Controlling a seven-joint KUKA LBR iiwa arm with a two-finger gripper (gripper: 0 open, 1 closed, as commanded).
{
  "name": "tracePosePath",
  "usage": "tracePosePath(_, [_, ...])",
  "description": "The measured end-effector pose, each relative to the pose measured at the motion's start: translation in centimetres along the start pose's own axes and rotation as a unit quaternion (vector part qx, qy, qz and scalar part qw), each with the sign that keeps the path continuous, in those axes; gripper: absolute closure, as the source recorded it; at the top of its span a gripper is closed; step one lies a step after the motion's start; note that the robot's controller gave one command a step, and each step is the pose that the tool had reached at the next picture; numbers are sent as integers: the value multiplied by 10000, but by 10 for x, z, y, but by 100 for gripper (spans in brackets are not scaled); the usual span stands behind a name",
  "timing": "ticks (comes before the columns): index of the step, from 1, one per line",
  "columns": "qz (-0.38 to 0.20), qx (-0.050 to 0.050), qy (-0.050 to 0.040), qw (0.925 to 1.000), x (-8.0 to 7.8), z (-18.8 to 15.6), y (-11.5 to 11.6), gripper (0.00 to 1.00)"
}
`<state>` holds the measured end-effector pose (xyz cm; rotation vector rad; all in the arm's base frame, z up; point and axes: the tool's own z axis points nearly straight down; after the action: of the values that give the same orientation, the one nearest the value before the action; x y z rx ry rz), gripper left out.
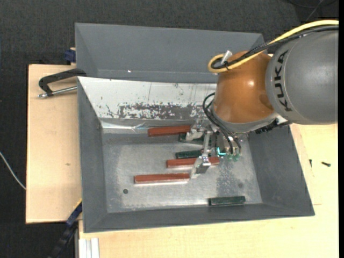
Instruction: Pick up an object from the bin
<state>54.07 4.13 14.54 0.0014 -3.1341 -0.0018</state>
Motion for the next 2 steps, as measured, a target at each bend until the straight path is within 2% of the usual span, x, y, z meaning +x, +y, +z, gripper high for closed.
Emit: tracePosePath(2, [-38,-2,-61,10000,-3,0,0,0])
